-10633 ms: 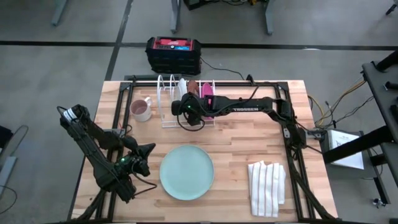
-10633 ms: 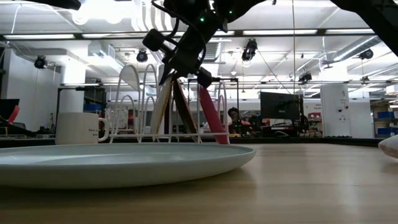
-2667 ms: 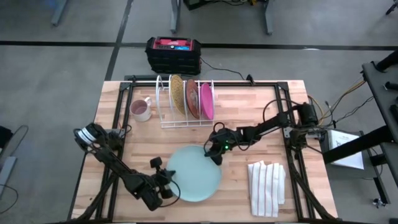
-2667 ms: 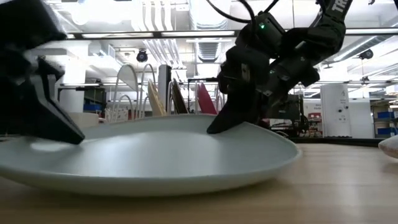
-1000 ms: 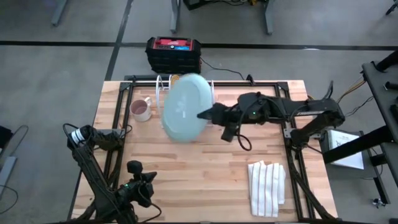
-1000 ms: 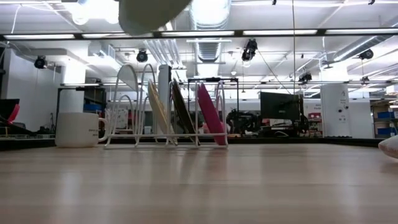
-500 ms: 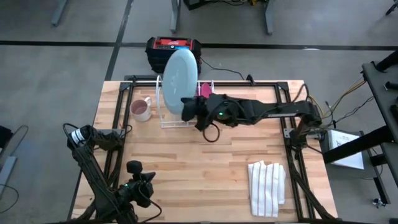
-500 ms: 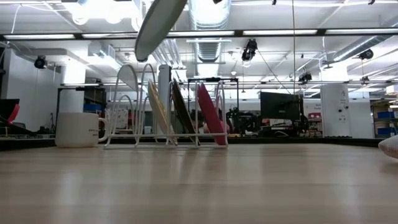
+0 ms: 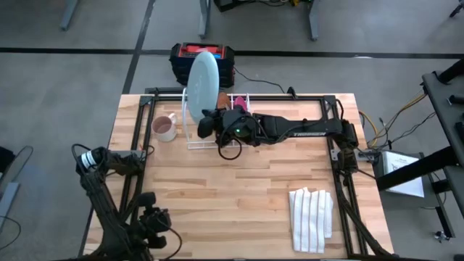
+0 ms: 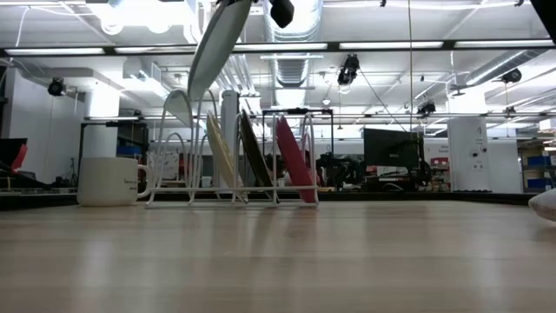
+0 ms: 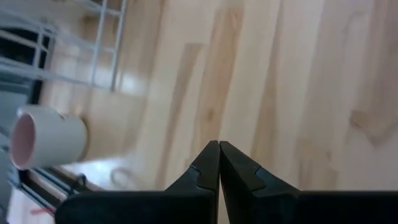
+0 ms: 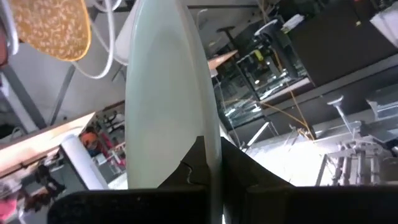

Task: Sort dishes
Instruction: Put the blue plate into the dish rack

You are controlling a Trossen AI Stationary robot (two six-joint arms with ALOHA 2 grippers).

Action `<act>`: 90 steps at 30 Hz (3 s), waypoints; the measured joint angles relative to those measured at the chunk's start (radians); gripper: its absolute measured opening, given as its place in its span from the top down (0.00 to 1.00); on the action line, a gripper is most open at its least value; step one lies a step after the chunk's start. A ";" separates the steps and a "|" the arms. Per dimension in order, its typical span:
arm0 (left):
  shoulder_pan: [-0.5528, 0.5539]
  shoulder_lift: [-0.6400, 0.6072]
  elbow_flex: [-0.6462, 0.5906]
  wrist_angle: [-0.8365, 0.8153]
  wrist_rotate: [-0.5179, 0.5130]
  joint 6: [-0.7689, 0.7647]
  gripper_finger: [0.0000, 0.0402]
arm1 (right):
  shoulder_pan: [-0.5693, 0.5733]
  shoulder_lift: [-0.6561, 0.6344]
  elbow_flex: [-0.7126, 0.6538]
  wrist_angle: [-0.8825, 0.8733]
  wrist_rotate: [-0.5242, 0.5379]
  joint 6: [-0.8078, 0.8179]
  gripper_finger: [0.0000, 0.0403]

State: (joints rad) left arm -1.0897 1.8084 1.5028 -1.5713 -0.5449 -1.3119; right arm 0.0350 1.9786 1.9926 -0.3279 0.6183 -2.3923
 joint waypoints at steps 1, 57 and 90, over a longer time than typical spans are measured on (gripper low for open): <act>-0.012 0.000 0.000 0.000 0.010 -0.020 1.00 | -0.003 0.004 0.000 0.001 0.009 0.000 1.00; -0.245 0.000 -0.008 0.000 -0.115 -0.347 1.00 | -0.023 0.062 -0.168 0.021 -0.128 0.144 1.00; -0.245 0.000 -0.008 0.000 -0.125 -0.346 1.00 | -0.024 0.210 -0.168 0.109 -0.065 0.122 0.90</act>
State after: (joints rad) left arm -1.3346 1.8084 1.4952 -1.5711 -0.6697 -1.6583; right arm 0.0113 2.1883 1.8241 -0.2192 0.5529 -2.2707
